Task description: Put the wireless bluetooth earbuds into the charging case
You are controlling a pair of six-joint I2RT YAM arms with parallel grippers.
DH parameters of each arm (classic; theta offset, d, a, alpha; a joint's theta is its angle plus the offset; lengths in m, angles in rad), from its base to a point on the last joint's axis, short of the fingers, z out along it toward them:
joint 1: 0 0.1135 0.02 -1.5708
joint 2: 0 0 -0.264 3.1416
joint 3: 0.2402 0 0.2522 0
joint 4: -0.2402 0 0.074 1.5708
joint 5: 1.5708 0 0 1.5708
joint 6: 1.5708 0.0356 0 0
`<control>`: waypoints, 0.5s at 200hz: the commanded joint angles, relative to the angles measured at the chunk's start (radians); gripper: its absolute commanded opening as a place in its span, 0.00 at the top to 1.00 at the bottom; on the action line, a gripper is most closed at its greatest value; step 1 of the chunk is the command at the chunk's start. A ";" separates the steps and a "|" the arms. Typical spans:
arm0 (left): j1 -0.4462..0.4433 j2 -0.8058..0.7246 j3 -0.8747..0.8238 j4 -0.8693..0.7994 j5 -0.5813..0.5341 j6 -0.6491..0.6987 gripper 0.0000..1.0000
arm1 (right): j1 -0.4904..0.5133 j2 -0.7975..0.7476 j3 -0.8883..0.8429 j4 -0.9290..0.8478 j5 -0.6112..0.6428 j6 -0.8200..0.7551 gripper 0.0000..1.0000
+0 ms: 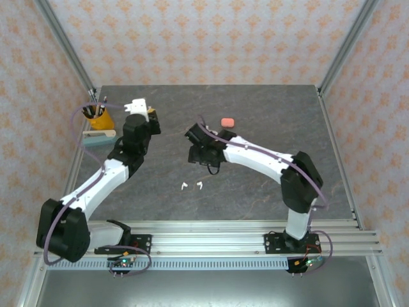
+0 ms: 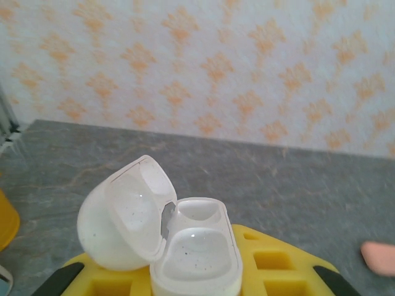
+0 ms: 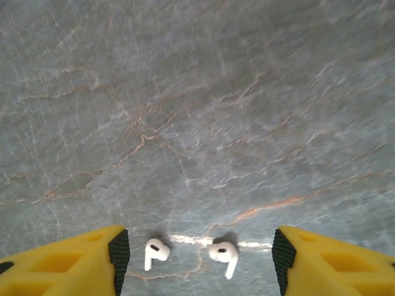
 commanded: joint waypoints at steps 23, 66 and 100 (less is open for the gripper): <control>0.035 -0.127 -0.178 0.279 0.078 -0.004 1.00 | 0.088 0.147 0.133 -0.143 0.076 0.205 0.32; 0.062 -0.237 -0.308 0.375 0.144 0.006 1.00 | 0.134 0.225 0.206 -0.187 0.085 0.314 0.33; 0.062 -0.256 -0.298 0.365 0.223 0.013 1.00 | 0.141 0.261 0.230 -0.196 0.053 0.376 0.34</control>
